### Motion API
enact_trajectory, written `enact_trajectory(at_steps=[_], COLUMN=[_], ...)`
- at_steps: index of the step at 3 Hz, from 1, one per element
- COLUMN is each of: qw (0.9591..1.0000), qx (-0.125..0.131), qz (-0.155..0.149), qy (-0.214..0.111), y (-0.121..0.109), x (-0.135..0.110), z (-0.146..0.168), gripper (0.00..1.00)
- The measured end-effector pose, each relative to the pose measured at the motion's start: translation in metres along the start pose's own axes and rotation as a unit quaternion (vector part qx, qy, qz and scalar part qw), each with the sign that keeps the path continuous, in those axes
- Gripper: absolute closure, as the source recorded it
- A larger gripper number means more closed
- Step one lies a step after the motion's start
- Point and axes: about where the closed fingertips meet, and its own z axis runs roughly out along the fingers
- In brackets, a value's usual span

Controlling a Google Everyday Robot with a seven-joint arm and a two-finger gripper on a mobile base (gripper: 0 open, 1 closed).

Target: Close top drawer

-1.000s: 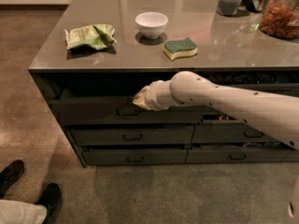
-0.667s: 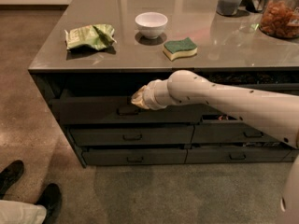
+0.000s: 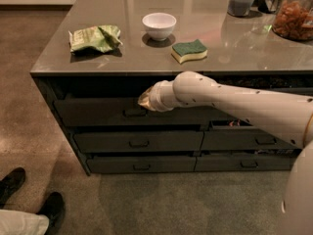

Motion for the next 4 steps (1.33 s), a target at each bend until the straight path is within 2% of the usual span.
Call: enact_trajectory(at_steps=[1, 3, 4], qw=[1.0, 0.999, 0.9988], qx=[0.0, 0.036, 0.038], qz=[0.0, 0.025, 0.026], qy=[0.0, 0.013, 0.014], y=[0.0, -0.016, -0.016], x=[0.0, 0.002, 0.002], z=[0.0, 0.007, 0.007], gripper=[1.0, 1.0, 1.0])
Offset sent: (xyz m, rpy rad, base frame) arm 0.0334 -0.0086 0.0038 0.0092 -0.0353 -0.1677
